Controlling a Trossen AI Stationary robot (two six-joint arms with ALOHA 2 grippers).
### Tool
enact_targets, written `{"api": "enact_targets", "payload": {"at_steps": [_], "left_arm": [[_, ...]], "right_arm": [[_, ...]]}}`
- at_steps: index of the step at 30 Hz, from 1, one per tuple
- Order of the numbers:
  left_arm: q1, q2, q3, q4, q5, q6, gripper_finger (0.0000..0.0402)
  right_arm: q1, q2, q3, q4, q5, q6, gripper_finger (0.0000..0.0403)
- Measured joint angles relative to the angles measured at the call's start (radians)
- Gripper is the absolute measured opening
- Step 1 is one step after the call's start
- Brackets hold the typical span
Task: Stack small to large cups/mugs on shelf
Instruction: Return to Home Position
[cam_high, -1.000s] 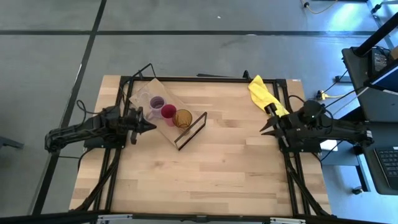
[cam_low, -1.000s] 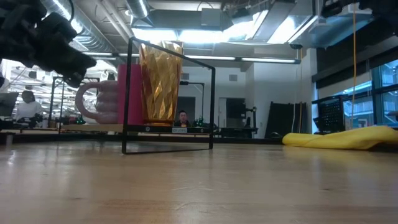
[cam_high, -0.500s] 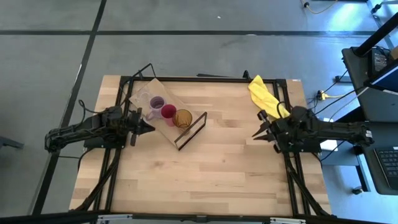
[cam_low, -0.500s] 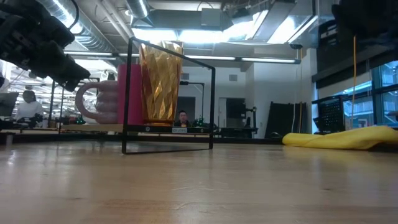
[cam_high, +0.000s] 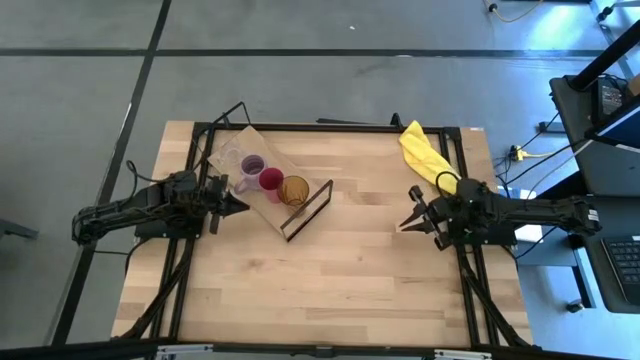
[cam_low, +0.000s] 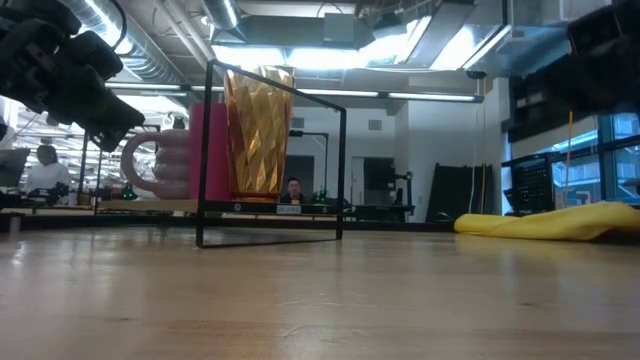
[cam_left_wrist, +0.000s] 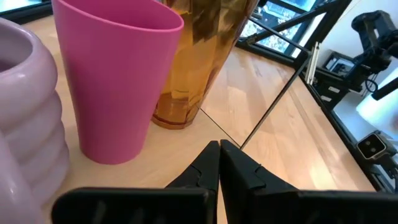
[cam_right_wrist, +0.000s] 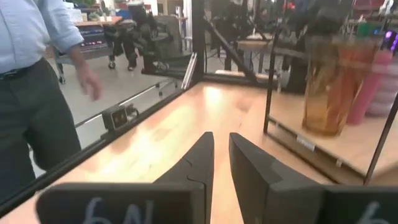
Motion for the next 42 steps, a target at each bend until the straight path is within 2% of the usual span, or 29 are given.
{"api": "enact_targets", "payload": {"at_steps": [10,30,42], "left_arm": [[0.0,0.0,0.0,0.0,0.0,0.001,0.0021],[0.0,0.0,0.0,0.001,0.0,0.001,0.0001],[0.0,0.0,0.0,0.001,-0.001,0.002,0.0021]], "right_arm": [[0.0,0.001,-0.027,-0.104,0.0,0.003,0.0053],[0.0,0.001,-0.026,-0.104,-0.001,0.002,0.0053],[0.0,0.0,-0.026,-0.104,-0.001,0.003,0.0053]]}}
